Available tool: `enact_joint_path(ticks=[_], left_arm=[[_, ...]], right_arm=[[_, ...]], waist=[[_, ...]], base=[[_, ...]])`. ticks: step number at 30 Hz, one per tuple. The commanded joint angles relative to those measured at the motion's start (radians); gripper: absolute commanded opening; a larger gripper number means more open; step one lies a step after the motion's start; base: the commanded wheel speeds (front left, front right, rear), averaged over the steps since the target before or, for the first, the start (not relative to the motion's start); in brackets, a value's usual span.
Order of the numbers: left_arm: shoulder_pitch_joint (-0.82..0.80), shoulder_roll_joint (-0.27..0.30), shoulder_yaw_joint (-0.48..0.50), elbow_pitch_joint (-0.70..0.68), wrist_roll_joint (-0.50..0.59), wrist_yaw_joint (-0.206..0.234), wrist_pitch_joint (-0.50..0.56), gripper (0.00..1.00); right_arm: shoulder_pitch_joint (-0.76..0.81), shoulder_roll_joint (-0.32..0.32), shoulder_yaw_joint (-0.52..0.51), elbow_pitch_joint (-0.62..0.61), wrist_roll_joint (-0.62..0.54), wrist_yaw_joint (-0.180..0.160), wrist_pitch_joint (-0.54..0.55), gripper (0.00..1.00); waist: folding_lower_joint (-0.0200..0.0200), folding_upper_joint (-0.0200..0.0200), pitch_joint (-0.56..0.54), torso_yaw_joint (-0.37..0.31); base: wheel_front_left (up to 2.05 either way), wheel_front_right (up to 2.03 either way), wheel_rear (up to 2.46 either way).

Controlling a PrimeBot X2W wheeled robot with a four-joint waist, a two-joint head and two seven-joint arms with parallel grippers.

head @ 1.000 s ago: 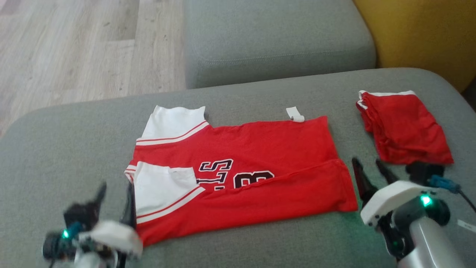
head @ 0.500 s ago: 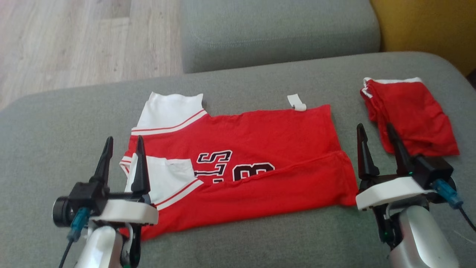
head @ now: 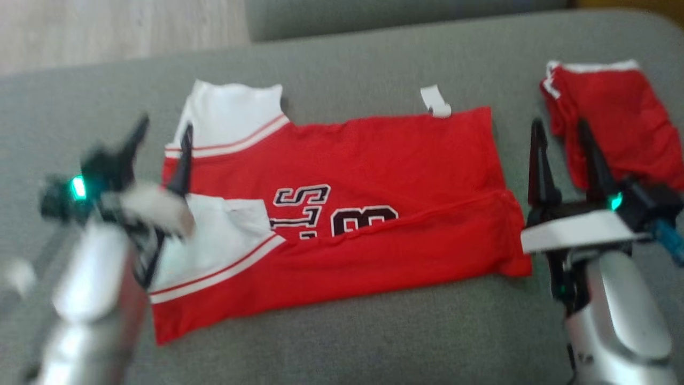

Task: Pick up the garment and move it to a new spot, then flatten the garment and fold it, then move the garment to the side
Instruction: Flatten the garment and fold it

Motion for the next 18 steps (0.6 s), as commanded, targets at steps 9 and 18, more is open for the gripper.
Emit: enact_joint_path(ticks=[9,18], left_arm=[[-0.419,0.203,-0.166,0.193,-0.078,-0.025,0.293,1.00],[-0.594,0.320,-0.349,0.280,-0.260,-0.026,0.444,1.00]], right_arm=[[-0.124,0.004,0.056,-0.049,0.014,0.003,-0.011,1.00],[-0.158,0.004,0.086,-0.095,0.058,0.003,-0.011,1.00]], waist=[[-0.0002,0.0000,0.206,-0.095],[-0.0002,0.0000,0.307,-0.151]], base=[[0.00,0.00,0.00],[0.00,0.00,0.00]])
